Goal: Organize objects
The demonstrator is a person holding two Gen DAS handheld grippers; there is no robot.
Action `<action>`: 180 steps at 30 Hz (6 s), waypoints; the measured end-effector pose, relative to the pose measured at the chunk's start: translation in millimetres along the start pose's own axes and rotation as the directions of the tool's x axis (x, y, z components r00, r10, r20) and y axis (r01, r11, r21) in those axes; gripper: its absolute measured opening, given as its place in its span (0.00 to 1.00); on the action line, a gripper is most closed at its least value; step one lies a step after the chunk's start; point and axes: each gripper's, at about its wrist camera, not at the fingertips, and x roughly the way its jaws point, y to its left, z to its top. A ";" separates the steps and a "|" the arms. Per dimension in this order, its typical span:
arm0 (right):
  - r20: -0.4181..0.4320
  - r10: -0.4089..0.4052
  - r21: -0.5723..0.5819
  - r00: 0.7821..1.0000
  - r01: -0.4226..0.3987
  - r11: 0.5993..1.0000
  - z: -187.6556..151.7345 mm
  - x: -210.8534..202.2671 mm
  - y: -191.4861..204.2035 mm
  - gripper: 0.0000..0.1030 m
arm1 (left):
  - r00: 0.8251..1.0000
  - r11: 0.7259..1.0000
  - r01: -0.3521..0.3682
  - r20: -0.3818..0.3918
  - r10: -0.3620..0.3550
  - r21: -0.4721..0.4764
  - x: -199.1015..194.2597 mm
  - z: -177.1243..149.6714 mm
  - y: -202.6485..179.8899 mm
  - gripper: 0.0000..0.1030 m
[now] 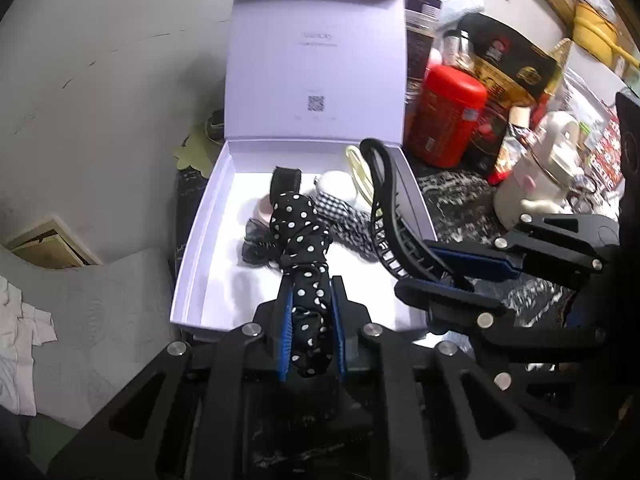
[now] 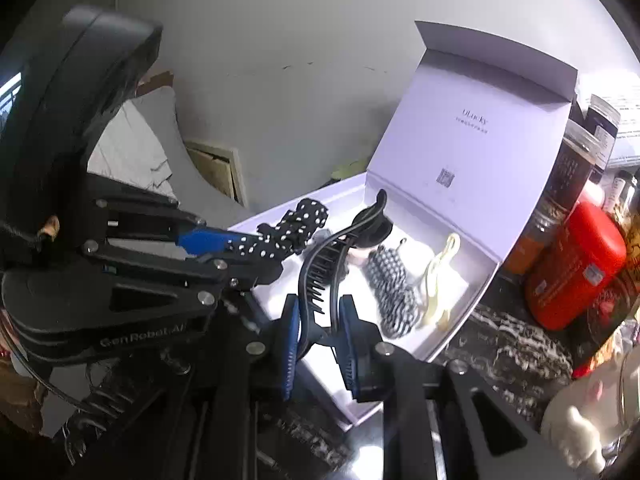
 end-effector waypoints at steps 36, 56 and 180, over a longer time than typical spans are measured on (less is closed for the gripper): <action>-0.028 0.005 0.058 1.000 -0.003 0.998 43.1 75.7 -74.6 0.19 | 0.995 0.982 -0.100 -0.009 0.100 -0.160 85.1 55.9 44.4 0.15; -0.127 0.007 0.138 0.992 0.011 0.990 25.5 116.0 -90.1 0.19 | 0.996 0.988 -0.001 -0.086 -0.012 -0.156 114.4 47.1 50.1 0.15; 0.051 -0.331 0.213 0.942 0.313 0.926 -95.7 -189.8 48.0 0.72 | 0.950 0.963 -0.251 0.167 0.264 -0.095 -164.3 -111.8 -57.0 0.96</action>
